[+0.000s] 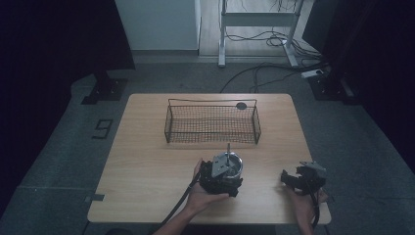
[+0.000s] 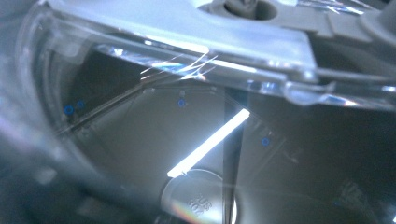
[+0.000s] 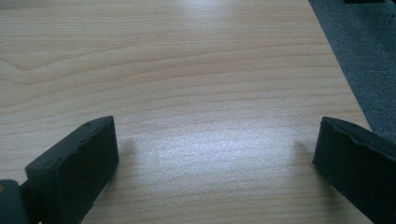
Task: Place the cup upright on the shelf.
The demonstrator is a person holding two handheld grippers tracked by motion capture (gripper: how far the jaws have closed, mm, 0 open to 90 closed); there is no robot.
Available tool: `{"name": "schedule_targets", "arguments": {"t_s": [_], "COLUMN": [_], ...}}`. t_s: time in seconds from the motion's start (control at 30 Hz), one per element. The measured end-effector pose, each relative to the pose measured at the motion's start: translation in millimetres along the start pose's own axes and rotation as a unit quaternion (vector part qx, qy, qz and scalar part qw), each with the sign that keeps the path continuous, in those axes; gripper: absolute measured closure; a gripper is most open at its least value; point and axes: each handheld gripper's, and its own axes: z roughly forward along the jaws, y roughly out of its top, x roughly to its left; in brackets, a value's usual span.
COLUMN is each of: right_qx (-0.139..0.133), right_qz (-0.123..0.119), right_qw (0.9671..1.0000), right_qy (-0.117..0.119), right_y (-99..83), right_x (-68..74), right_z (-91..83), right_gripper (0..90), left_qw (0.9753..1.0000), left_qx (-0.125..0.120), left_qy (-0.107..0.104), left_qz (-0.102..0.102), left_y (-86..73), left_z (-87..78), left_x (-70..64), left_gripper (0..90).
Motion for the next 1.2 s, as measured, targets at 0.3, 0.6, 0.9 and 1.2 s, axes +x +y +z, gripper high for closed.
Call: {"name": "schedule_targets", "arguments": {"t_s": [0.3, 0.6, 0.9, 1.2], "right_qx": [0.000, 0.000, 0.000, 0.000], "right_qz": [-0.001, 0.000, 0.000, 0.000], "right_qw": [1.0000, 1.0000, 1.0000, 1.0000], "right_qy": [0.000, 0.001, 0.001, 0.000], "right_y": [-0.4, 0.1, 0.1, 0.1], "right_x": [-0.7, -1.0, -1.0, -1.0], "right_z": [-0.6, -0.2, -0.2, -0.2], "right_gripper": [0.1, 0.2, 0.1, 0.1], "left_qw": [0.9998, 0.9999, 0.9995, 0.9989], "left_qx": [0.005, 0.004, -0.010, -0.029], "left_qy": [-0.010, -0.014, -0.012, -0.004], "left_qz": [0.014, 0.005, -0.026, -0.036], "left_y": [0.2, -0.6, 10.8, 20.8], "left_z": [-1.5, -4.7, -20.5, -42.7], "left_x": [1.2, 4.5, 18.8, 38.1], "left_gripper": [3.7, 3.8, 3.8, 3.9]}}
